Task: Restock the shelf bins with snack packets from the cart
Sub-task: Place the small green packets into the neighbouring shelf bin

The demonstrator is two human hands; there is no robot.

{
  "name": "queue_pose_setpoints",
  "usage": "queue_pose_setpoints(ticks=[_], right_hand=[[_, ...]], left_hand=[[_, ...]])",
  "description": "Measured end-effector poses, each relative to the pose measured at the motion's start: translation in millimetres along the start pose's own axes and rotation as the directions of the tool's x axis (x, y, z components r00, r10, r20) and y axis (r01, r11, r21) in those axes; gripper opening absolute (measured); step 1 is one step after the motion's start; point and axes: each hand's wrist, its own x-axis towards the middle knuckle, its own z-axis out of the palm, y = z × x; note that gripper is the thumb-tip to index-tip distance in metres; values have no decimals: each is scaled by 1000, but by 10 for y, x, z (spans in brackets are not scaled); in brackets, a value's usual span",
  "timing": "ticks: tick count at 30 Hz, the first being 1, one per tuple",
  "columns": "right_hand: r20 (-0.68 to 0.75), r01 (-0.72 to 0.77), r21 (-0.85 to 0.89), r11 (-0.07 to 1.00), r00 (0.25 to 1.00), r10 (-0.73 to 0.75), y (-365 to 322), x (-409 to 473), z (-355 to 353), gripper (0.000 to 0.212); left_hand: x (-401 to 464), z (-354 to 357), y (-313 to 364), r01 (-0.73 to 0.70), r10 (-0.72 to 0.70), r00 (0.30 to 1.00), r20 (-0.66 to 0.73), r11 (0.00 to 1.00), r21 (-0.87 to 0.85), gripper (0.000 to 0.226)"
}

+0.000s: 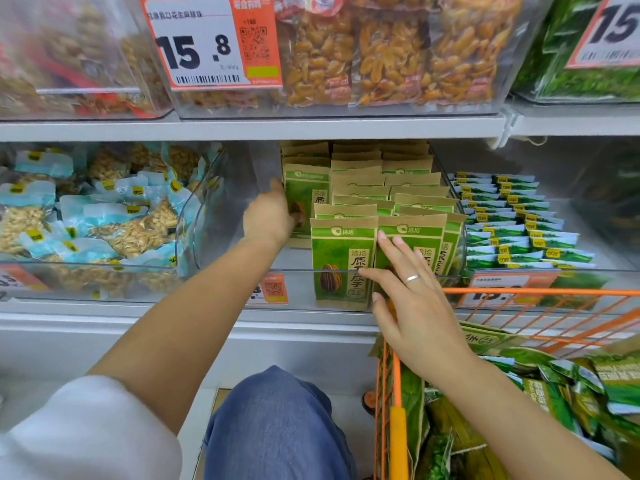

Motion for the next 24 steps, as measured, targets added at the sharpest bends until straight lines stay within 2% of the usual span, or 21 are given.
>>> queue_pose_setpoints(ticks=[5,11,14,16,19,21,24], right_hand=[[10,-5,-7,1000,1000,6,1,-9,-7,43],[54,-6,1,1000,999,6,2,-30,-41,41],[103,12,40,999,995,-16,-4,-39,-143,31],[136,-40,108,993,990,25,-23,-21,-325,30],[188,-77,91,993,980,59,81,-45,-657,26],[239,-85,18,996,968,78,254,-128,-851,23],[385,-176,-102,979,900,203,535,-323,-1072,21]], left_hand=[[3,-4,-19,10,-12,1000,-21,997,-80,45],[20,64,-16,84,-54,983,177,982,-169,51],[30,63,-59,69,-19,973,230,976,-208,57],[27,43,-115,71,8,955,295,965,-254,63],[-11,-94,-163,166,-20,927,374,916,-364,75],[-85,-227,-151,185,-89,961,261,910,-370,72],[-407,-399,-72,10,-51,996,-78,888,-459,55]])
